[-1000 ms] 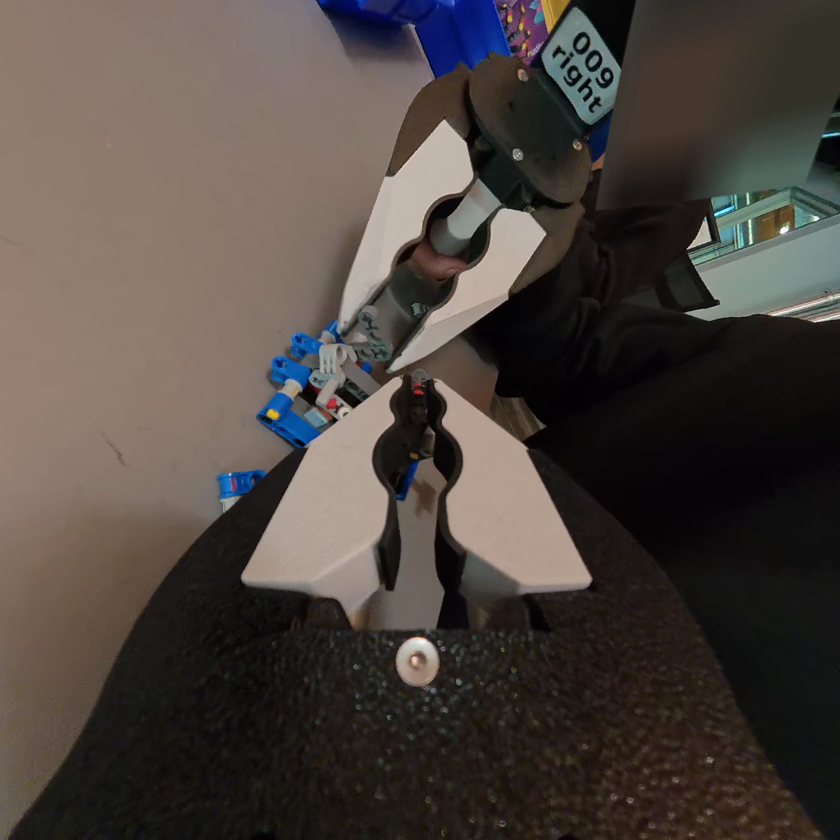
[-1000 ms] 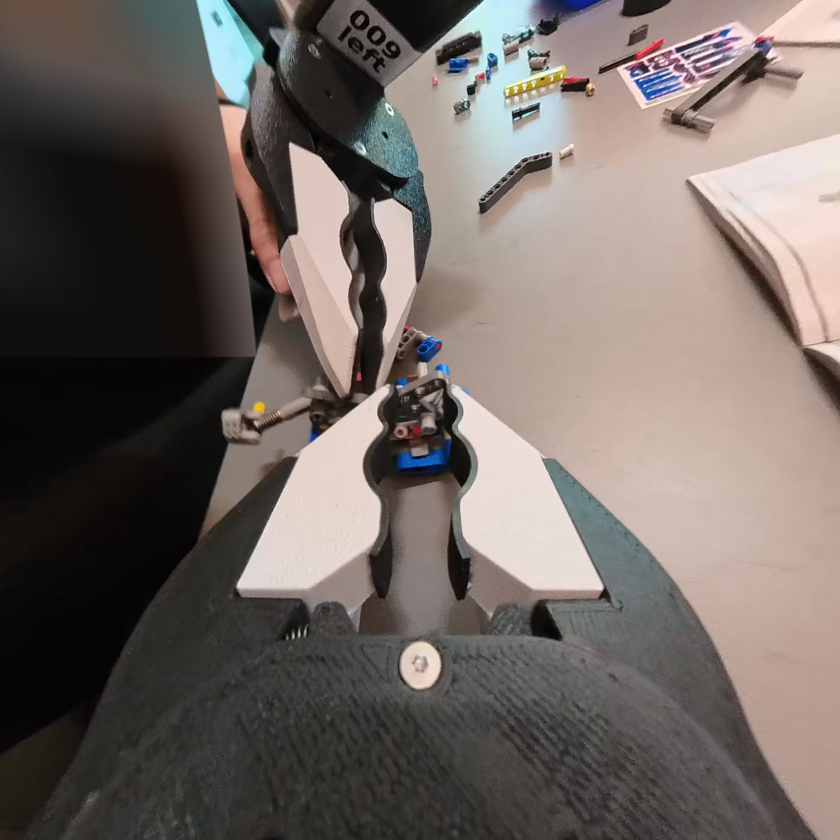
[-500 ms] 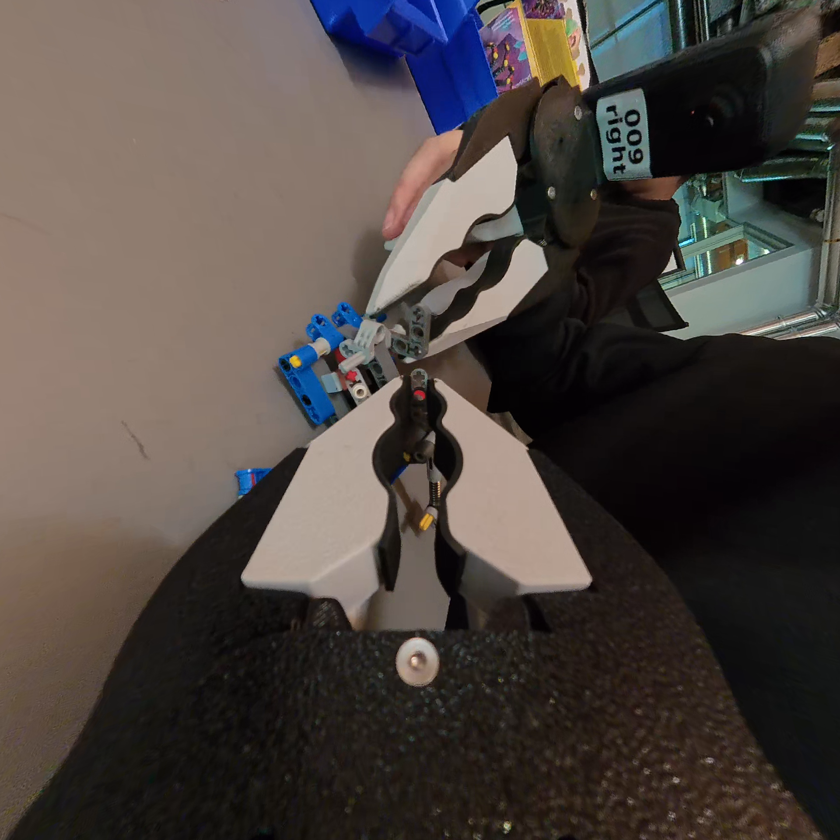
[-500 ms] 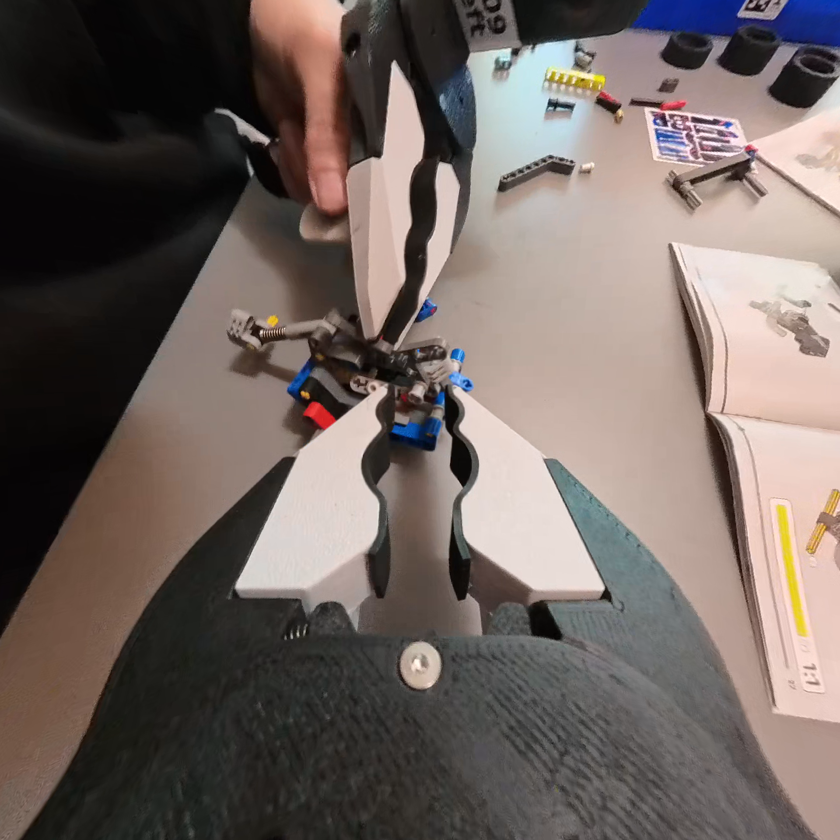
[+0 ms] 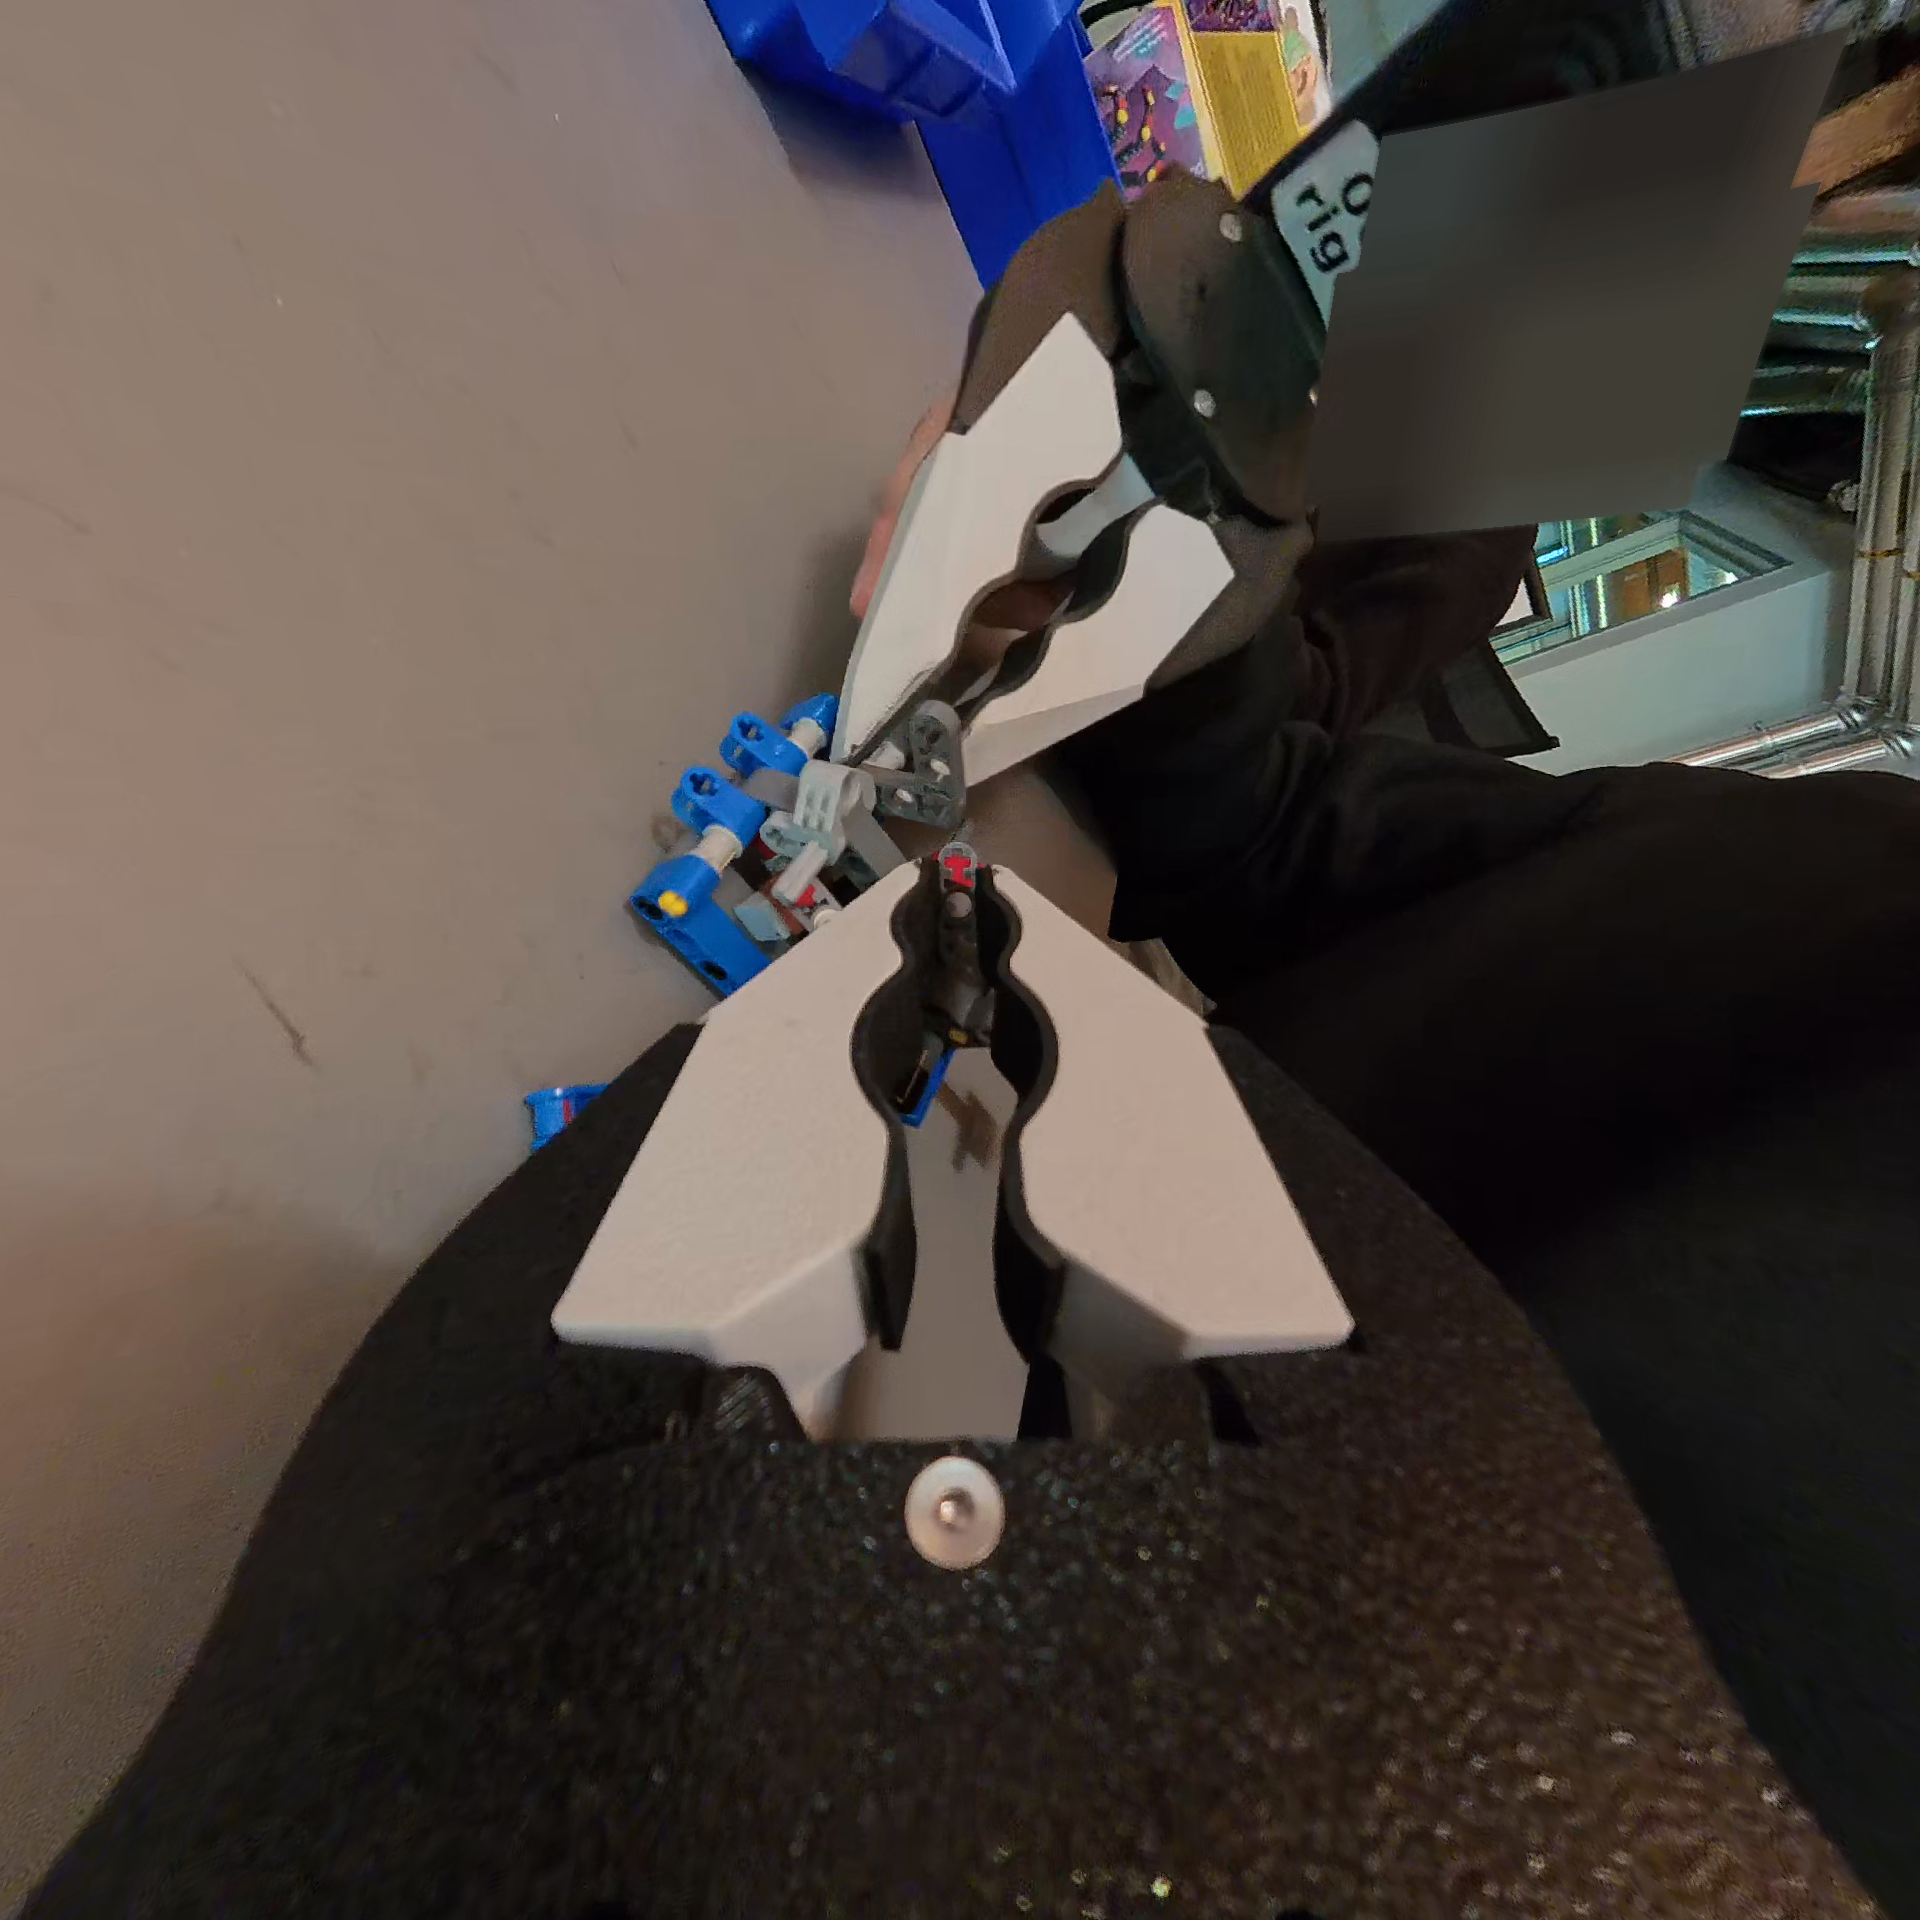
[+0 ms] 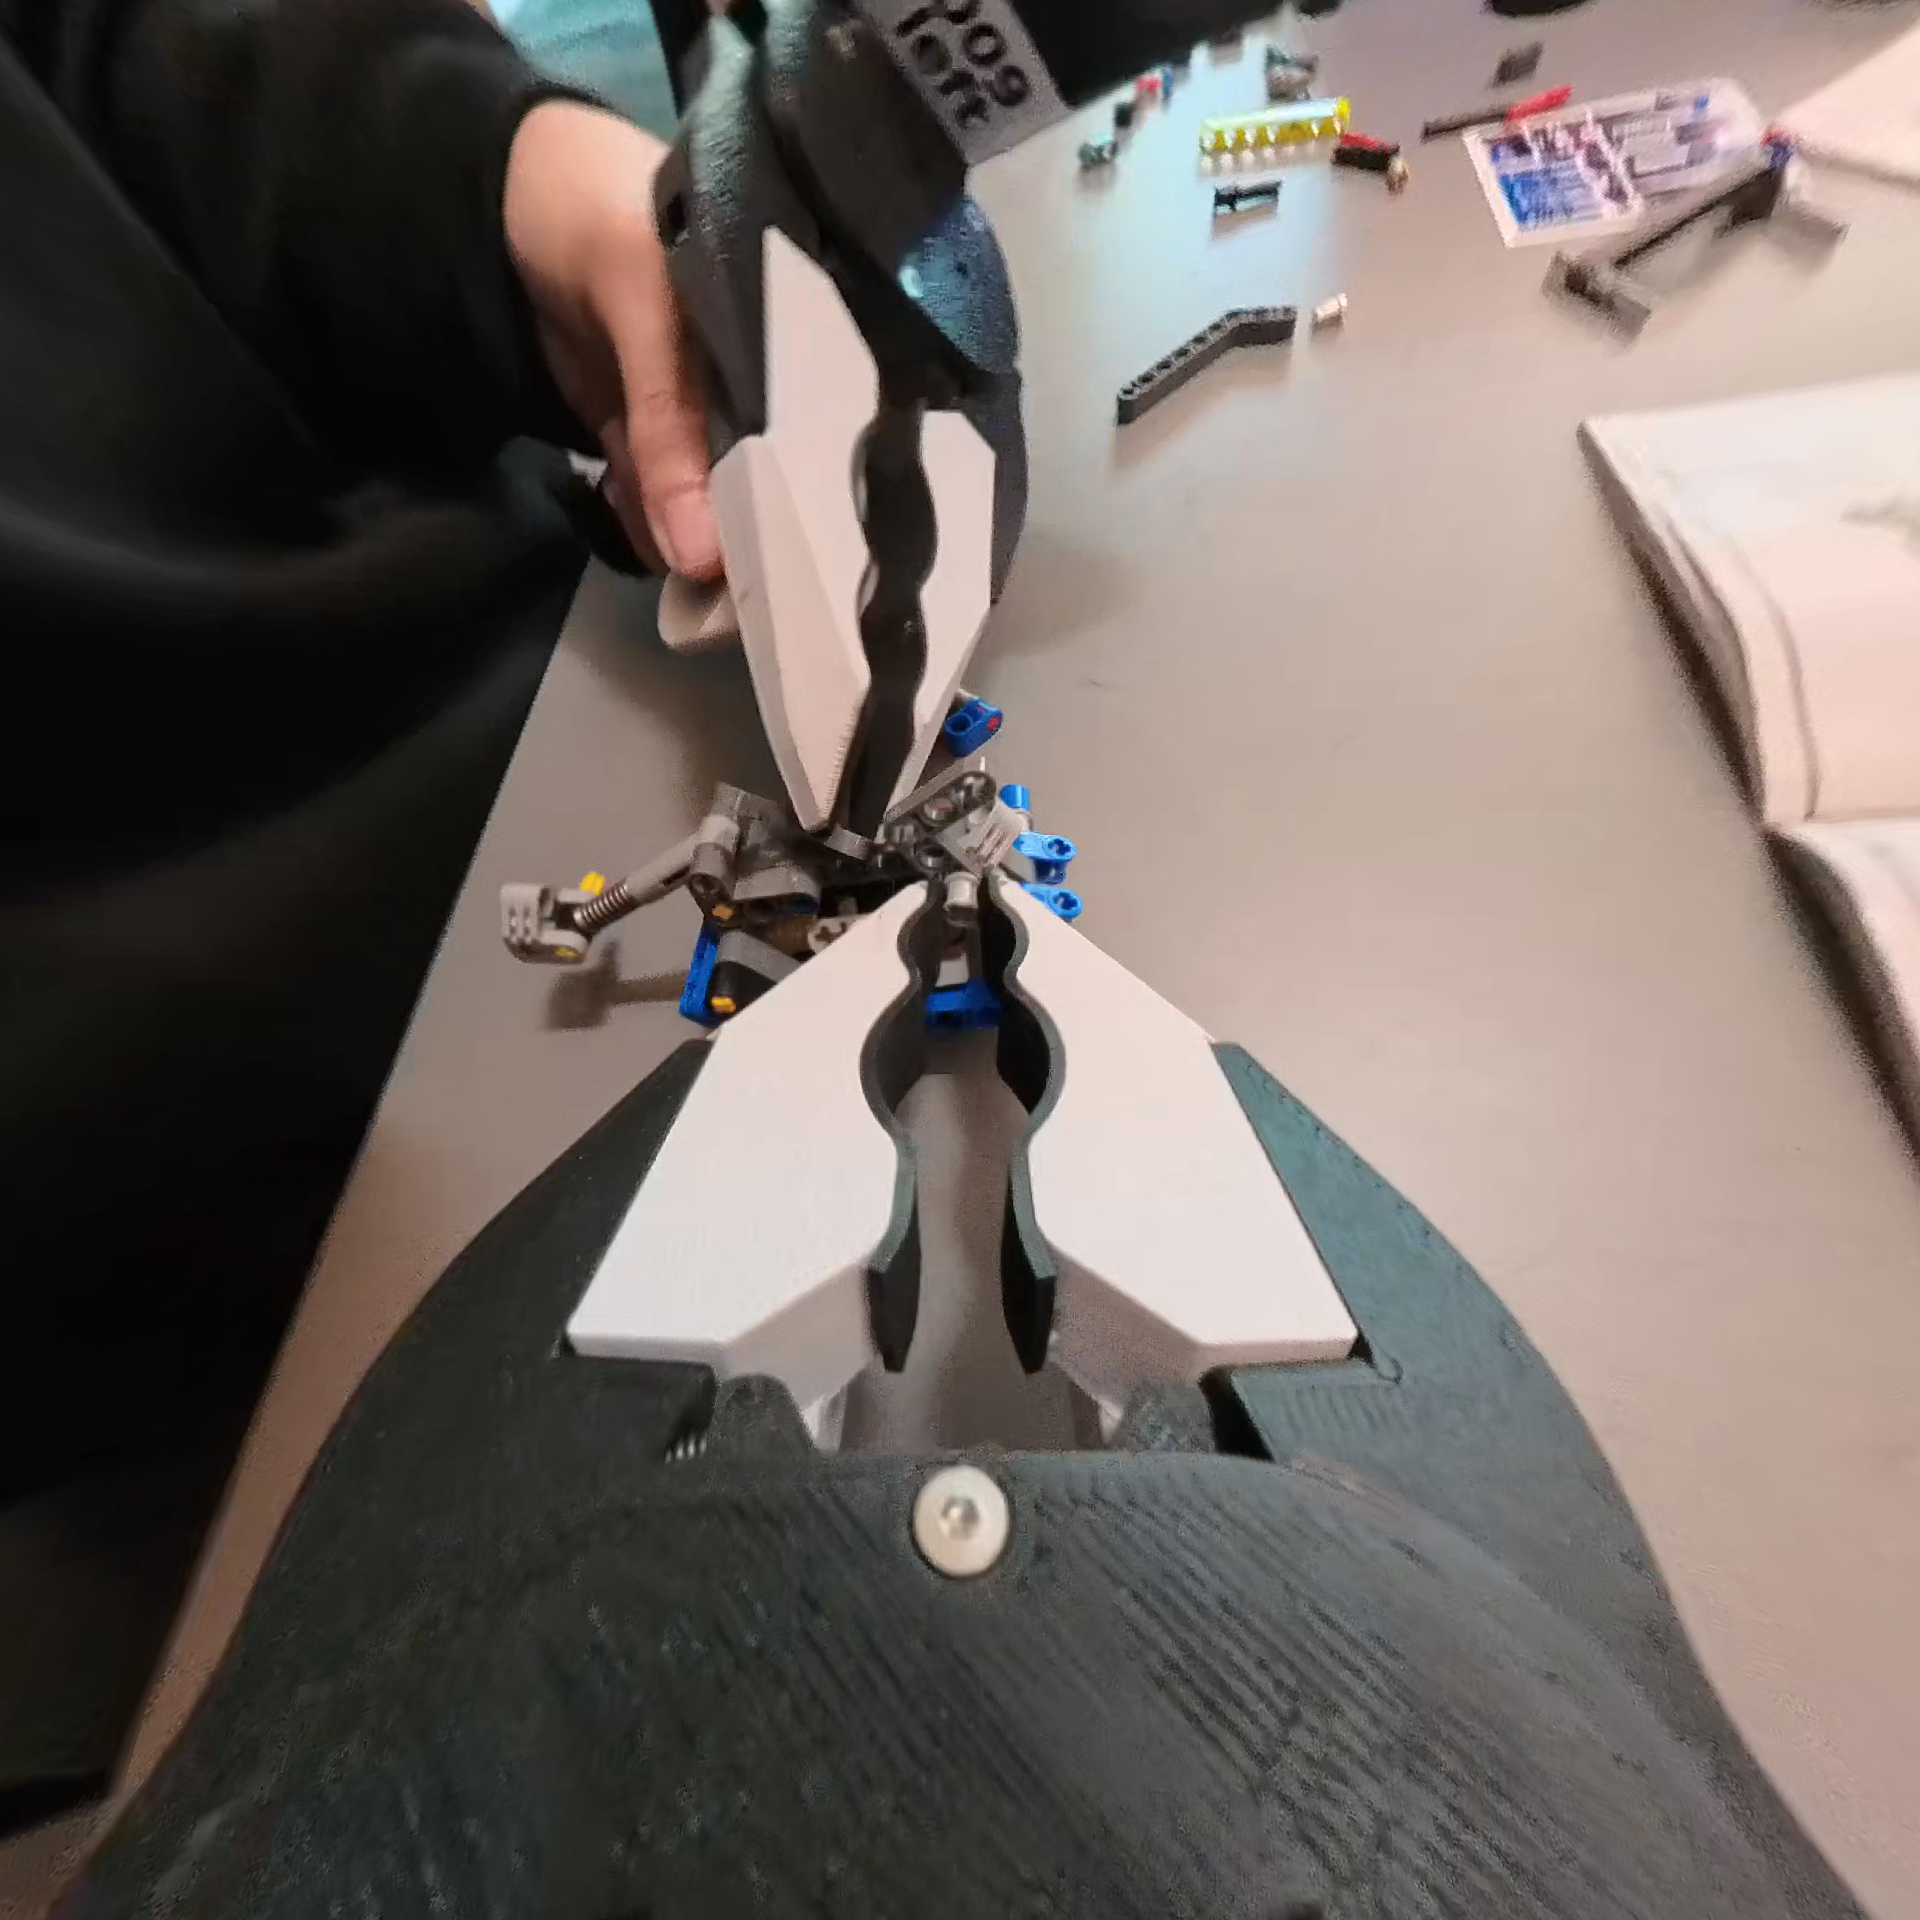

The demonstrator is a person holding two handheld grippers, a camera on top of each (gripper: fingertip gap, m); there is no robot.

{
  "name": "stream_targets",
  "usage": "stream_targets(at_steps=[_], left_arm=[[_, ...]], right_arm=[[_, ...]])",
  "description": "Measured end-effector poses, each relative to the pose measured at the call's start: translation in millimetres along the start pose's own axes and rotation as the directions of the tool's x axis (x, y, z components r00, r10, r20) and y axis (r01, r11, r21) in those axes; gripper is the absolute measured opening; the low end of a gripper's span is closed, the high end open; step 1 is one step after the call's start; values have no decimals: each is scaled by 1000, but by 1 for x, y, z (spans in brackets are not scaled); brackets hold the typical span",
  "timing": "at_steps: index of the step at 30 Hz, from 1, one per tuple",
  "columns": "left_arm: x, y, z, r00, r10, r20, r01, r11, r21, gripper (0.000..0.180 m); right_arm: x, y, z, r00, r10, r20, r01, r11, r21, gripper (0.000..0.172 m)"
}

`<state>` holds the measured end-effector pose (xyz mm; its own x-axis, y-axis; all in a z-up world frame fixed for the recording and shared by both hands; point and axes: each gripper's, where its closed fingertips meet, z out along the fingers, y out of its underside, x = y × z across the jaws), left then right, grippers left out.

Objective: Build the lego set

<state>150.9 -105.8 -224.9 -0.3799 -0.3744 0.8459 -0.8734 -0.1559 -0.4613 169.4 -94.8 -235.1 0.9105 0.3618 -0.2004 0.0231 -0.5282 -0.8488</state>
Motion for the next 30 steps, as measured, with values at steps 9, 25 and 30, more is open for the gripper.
stream_targets(at_steps=[9,25,30], left_arm=[[-3,-2,2,1000,4,13,-4,1000,6,3],[-7,-2,6,1000,-2,-6,2,1000,6,3],[-8,-4,5,1000,2,-8,-2,1000,17,3]], right_arm=[[-3,-1,-3,999,-47,15,47,999,13,15],[15,-12,-20,994,-81,-76,89,989,114,10],[5,-22,-27,997,-76,-13,77,981,177,24]])
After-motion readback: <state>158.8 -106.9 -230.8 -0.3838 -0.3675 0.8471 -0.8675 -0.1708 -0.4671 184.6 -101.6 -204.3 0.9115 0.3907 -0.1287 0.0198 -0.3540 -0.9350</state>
